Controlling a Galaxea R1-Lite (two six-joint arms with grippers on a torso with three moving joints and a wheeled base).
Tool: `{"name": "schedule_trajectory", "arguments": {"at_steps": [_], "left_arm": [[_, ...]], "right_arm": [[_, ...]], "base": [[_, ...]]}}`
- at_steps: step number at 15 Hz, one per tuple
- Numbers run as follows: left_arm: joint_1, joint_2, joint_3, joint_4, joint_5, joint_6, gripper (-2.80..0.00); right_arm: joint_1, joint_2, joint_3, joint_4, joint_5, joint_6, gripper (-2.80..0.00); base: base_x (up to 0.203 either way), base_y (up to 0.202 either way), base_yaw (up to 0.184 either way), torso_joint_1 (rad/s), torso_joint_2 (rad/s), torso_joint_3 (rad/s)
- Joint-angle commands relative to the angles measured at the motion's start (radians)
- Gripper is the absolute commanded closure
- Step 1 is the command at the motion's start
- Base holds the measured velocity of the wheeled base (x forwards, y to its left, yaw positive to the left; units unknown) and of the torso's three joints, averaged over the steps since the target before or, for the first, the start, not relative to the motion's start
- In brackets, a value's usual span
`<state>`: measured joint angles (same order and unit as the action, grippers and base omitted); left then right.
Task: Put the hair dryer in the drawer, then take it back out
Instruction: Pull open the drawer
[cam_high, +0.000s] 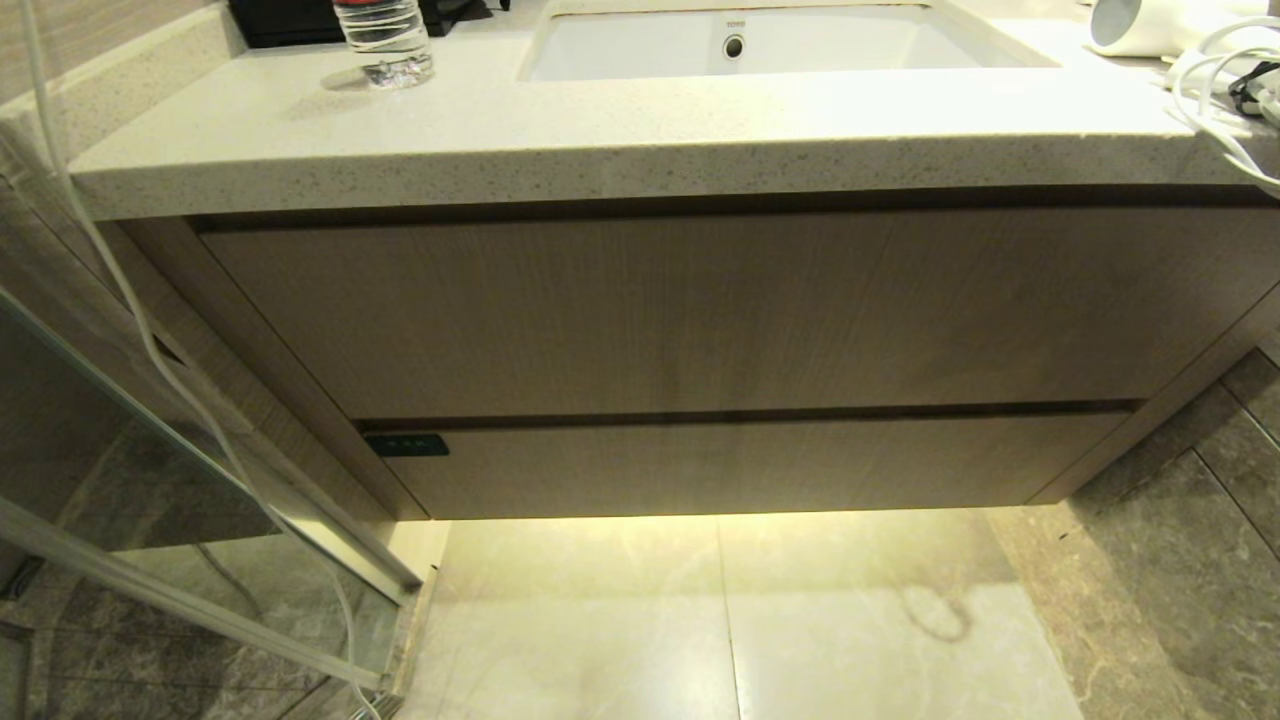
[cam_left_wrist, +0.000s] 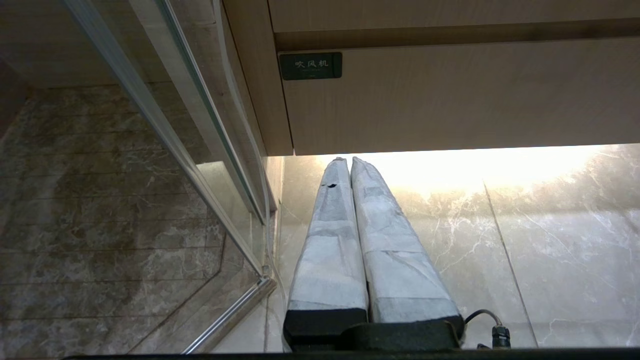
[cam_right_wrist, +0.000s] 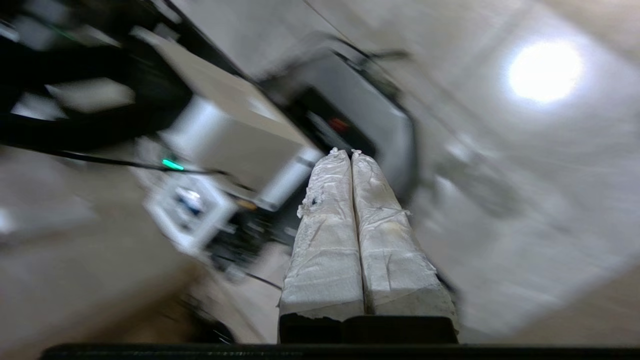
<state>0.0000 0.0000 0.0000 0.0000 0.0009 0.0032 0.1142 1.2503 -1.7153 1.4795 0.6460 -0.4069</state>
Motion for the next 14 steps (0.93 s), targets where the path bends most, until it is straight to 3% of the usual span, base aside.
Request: {"name": "schedule_trajectory", "arguments": {"at_steps": [1,4,6,7,10,14], "left_arm": [[0.000,0.000,0.000,0.000,0.001,0.000,0.00],[0.000,0.000,0.000,0.000,0.001,0.000,0.00],[0.000,0.000,0.000,0.000,0.001,0.000,0.00],[0.000,0.000,0.000,0.000,0.001,0.000,0.00],[0.000,0.000,0.000,0.000,0.001,0.000,0.00],[0.000,0.000,0.000,0.000,0.001,0.000,0.00]], "right_arm": [[0.015,0.136,0.036,-0.022,-0.142,-0.296,0.00],[0.051,0.231,0.050,-0.056,-0.222,-0.509,0.00],[0.123,0.277,0.059,-0.073,-0.270,-0.592,0.00],[0.125,0.278,0.060,-0.077,-0.272,-0.595,0.00],[0.217,0.385,0.099,-0.308,-0.280,-0.718,0.00],[0.250,0.492,0.167,-0.620,-0.297,-0.758,0.00]], "base": [[0.000,0.000,0.000,0.000,0.00,0.000],[0.000,0.000,0.000,0.000,0.00,0.000],[0.000,0.000,0.000,0.000,0.00,0.000],[0.000,0.000,0.000,0.000,0.00,0.000],[0.000,0.000,0.000,0.000,0.00,0.000],[0.000,0.000,0.000,0.000,0.00,0.000]]}}
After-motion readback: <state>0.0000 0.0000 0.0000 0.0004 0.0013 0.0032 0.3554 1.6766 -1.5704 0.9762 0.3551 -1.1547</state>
